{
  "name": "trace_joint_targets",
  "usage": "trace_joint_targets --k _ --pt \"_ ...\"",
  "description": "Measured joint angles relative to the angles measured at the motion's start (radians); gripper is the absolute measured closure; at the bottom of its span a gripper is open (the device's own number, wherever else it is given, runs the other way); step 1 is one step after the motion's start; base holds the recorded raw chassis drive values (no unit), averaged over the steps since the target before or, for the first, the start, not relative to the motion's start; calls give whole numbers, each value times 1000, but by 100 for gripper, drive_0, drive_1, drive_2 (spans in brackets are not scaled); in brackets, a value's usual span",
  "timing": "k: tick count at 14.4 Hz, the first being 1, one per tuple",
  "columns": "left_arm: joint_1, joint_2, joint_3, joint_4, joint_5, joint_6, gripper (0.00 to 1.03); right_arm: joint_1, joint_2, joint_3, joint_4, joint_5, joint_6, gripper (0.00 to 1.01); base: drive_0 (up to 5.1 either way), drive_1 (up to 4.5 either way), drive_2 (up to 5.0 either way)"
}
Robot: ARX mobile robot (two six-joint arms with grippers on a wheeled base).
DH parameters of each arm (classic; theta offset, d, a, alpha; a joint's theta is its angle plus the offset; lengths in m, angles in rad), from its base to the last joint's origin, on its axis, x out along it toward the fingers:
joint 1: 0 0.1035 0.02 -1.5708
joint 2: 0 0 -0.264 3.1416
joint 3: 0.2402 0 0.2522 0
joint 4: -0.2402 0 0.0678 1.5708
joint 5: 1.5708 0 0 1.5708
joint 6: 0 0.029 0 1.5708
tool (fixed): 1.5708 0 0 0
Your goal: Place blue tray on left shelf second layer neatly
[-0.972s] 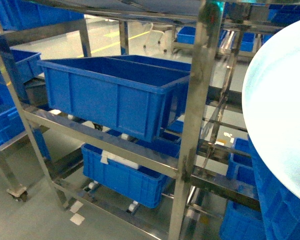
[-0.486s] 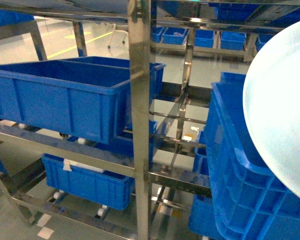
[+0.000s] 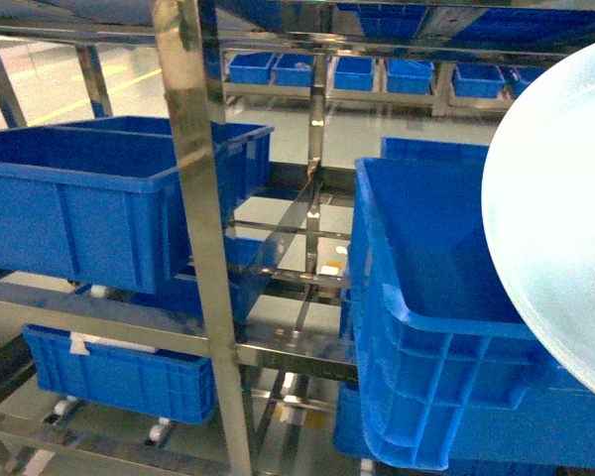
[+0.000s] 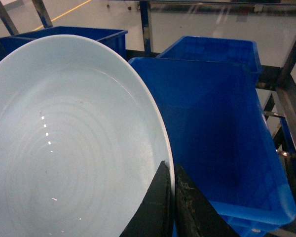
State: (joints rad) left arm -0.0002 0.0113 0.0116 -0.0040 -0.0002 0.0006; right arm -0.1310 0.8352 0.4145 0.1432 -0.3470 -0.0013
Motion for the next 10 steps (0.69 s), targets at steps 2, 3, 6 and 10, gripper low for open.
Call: trace_joint_targets --k 2,3,6,10 --pt "0 0 0 0 0 0 5 0 0 0 0 0 0 99 -152 -152 -152" --pt "0 0 0 0 0 0 5 0 0 0 0 0 0 99 -152 -152 -152" --pt "0 0 0 0 0 0 5 0 0 0 0 0 0 99 -152 -152 -152" --pt "0 0 0 0 0 0 5 0 0 0 0 0 0 99 -152 -152 -152"
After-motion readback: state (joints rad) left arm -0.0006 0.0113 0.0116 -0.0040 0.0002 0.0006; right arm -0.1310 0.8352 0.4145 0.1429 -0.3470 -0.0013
